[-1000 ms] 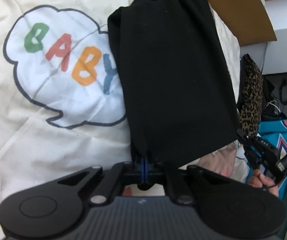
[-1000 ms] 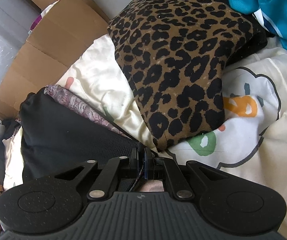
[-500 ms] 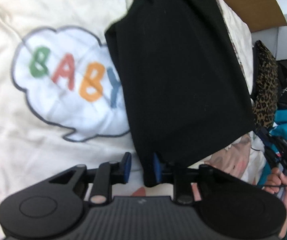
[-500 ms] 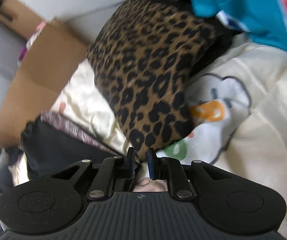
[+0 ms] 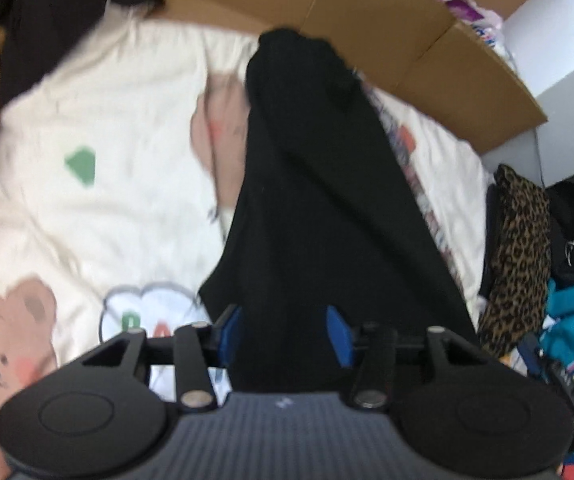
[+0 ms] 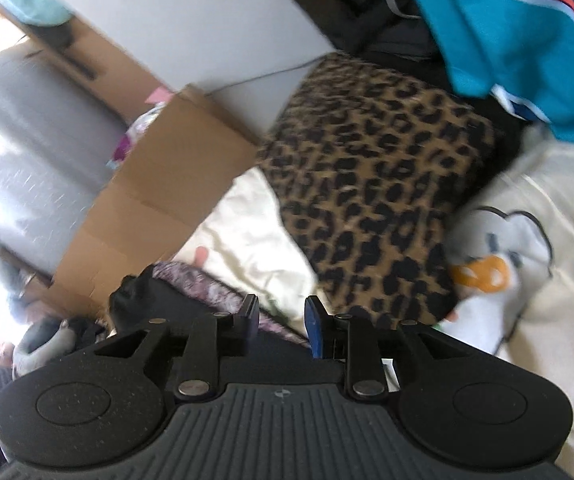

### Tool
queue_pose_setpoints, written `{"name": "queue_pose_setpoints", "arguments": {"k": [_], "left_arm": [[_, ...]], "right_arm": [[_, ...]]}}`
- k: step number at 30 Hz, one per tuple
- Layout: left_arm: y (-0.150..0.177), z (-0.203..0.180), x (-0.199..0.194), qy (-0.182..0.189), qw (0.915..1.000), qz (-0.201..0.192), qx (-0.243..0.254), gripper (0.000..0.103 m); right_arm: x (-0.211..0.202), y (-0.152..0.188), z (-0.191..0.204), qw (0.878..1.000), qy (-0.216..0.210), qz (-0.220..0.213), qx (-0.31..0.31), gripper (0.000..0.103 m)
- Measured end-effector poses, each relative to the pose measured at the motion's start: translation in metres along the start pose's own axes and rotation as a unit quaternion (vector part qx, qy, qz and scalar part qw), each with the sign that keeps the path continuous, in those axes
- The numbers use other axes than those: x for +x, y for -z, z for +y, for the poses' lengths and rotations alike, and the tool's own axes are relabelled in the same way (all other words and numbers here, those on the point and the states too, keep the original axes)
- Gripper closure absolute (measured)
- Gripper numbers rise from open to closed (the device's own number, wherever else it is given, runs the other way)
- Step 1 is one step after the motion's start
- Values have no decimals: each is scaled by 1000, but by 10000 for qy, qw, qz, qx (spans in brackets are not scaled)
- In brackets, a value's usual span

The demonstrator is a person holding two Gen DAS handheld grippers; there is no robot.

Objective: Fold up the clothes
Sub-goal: 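Open the left tool and move it to the shorts waistband end, then pinch the black shorts waistband with the left tool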

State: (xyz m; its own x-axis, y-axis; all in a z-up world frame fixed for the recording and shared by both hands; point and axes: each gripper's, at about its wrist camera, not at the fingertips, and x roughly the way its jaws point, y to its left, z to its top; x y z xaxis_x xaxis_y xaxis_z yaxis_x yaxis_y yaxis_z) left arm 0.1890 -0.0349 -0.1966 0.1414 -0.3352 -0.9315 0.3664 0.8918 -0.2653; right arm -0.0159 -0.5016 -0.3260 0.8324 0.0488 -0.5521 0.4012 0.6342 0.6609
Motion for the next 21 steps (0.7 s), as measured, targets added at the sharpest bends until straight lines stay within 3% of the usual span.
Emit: {"name": "queue_pose_setpoints", "arguments": {"k": [6, 13, 18, 21], "left_arm": [[-32, -43, 5, 160, 9982, -290, 503, 51], [-101, -84, 57, 171, 9938, -442, 1006, 51], [-151, -94, 92, 135, 9978, -392, 510, 56], [-175, -105, 101, 90, 9974, -475, 534, 56]], "right_arm": [[6, 1, 12, 9994, -103, -67, -325, 77], [23, 4, 21, 9973, 35, 11, -740, 76], [45, 5, 27, 9953, 24, 190, -950, 76], [59, 6, 35, 9922, 61, 351, -1198, 76]]}}
